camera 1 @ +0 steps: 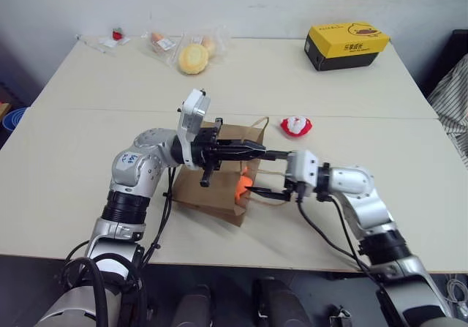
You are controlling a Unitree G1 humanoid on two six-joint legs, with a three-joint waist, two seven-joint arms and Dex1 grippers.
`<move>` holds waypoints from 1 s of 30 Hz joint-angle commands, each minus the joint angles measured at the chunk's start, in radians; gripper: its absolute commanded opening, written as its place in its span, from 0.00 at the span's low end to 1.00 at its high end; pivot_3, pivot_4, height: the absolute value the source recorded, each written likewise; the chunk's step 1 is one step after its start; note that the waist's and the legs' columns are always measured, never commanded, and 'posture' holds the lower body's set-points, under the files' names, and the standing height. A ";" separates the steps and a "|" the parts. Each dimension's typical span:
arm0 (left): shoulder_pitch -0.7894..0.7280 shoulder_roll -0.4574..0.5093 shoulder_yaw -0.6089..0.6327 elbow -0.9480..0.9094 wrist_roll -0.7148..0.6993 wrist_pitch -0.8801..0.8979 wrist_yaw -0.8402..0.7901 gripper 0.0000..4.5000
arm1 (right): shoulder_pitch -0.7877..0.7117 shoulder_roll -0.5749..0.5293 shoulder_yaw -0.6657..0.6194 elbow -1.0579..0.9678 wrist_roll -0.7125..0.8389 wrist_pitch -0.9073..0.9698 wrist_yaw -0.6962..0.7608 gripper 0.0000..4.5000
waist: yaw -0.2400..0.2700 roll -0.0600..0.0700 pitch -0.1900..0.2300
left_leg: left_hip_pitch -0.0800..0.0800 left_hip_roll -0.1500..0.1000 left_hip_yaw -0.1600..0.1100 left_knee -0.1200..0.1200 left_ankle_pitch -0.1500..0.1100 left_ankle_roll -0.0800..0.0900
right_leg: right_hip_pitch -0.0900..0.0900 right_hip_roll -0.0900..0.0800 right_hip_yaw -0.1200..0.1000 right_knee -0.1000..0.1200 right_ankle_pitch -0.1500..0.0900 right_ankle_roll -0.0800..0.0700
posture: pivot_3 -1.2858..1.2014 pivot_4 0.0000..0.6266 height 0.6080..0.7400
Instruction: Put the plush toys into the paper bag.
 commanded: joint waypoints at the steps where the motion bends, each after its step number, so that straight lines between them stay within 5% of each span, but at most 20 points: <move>1: 0.007 0.004 0.010 -0.034 -0.004 -0.024 -0.002 0.00 | 0.088 -0.046 -0.119 -0.161 0.137 0.110 -0.037 0.79 | 0.008 0.000 0.000 | 0.000 0.000 0.000 0.000 0.000 0.000 | 0.000 0.000 0.000 0.000 0.000 0.000 | 0.52 0.24 1.00; 4: 0.013 0.005 0.007 -0.038 0.006 -0.045 0.000 0.00 | 0.201 -0.068 -0.253 -0.239 0.193 0.161 -0.121 0.79 | 0.015 0.000 0.000 | 0.000 0.000 0.000 0.000 0.000 0.000 | 0.000 0.000 0.001 0.000 0.000 0.000 | 0.52 0.24 1.00; 7: 0.017 0.003 0.021 -0.042 0.004 -0.060 0.015 0.00 | 0.407 -0.074 -0.442 -0.265 0.156 0.099 -0.200 0.99 | 0.027 0.000 0.000 | 0.000 0.000 0.000 0.000 0.000 0.000 | 0.001 0.000 0.000 0.000 0.000 0.000 | 0.52 0.24 1.00; 13: 0.037 0.014 0.031 -0.062 -0.006 -0.060 0.035 0.00 | 0.681 -0.009 -0.689 -0.126 0.052 -0.107 -0.341 1.00 | 0.038 0.000 0.000 | 0.001 -0.001 0.003 0.000 -0.001 0.003 | 0.002 0.000 0.003 -0.002 0.000 0.001 | 0.52 0.24 1.00; 17: 0.039 0.020 0.037 -0.058 -0.006 -0.056 0.045 0.00 | 0.746 -0.003 -0.714 -0.098 0.014 -0.117 -0.398 1.00 | 0.020 0.001 0.000 | 0.005 -0.001 0.004 -0.002 -0.001 0.002 | 0.002 0.001 0.005 -0.003 0.000 0.001 | 0.52 0.24 1.00; 22: 0.021 0.020 0.031 -0.034 0.002 -0.056 0.043 0.00 | 0.582 -0.108 -0.615 -0.079 -0.095 -0.057 -0.447 1.00 | -0.007 0.001 0.000 | 0.006 -0.001 0.009 -0.002 -0.001 0.003 | 0.002 0.001 0.009 -0.001 0.000 0.001 | 0.52 0.24 1.00; 30: 0.009 0.023 0.038 -0.022 0.019 -0.075 0.067 0.00 | -0.053 -0.218 -0.227 0.145 -0.216 0.246 -0.328 1.00 | -0.010 0.002 0.000 | 0.005 0.002 0.009 -0.002 0.001 0.001 | -0.002 0.004 0.010 0.002 0.000 0.000 | 0.52 0.24 1.00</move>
